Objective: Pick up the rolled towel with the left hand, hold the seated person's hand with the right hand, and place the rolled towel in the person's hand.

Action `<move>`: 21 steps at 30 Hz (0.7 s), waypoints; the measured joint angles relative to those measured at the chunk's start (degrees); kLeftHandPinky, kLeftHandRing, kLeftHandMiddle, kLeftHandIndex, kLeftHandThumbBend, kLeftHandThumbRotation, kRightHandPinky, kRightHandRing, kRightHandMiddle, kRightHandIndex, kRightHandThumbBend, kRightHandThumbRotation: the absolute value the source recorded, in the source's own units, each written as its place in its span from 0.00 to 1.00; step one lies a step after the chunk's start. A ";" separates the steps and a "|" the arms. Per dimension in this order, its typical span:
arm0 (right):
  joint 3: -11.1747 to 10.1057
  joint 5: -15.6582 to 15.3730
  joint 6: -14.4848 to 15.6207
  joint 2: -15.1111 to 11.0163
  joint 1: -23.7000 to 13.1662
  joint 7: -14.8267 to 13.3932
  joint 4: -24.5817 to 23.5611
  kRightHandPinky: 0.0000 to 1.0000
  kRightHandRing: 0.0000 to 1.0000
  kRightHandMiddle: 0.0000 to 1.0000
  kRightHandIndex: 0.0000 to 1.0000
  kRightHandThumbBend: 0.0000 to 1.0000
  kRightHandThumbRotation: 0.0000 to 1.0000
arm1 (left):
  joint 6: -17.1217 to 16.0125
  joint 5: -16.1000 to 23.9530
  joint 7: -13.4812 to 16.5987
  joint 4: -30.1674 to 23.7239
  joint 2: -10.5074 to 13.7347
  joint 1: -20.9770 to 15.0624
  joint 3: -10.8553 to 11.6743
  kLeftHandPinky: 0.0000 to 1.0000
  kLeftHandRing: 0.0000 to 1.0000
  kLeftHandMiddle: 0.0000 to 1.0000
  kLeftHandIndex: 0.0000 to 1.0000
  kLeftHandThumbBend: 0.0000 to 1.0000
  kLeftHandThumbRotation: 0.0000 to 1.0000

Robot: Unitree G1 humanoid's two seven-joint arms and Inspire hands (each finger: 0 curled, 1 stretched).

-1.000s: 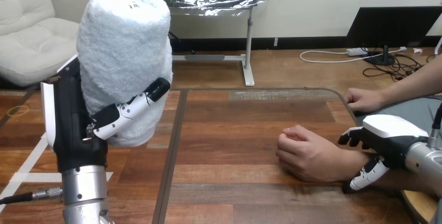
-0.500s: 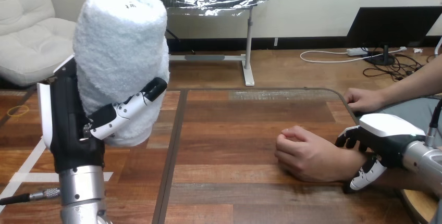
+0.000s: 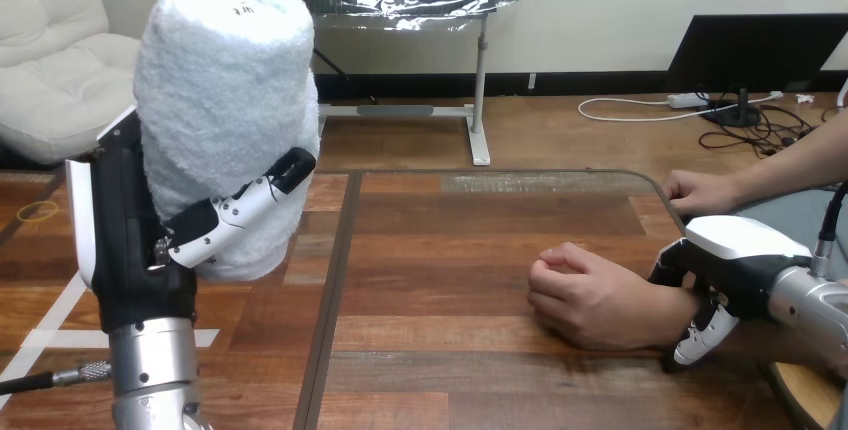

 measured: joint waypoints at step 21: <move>-0.05 0.93 0.24 0.08 -0.23 1.30 0.09 0.27 0.35 0.43 0.43 0.84 0.00 | -0.06 -0.01 0.00 0.95 -0.02 -0.94 0.06 0.20 0.26 0.32 0.38 0.57 0.00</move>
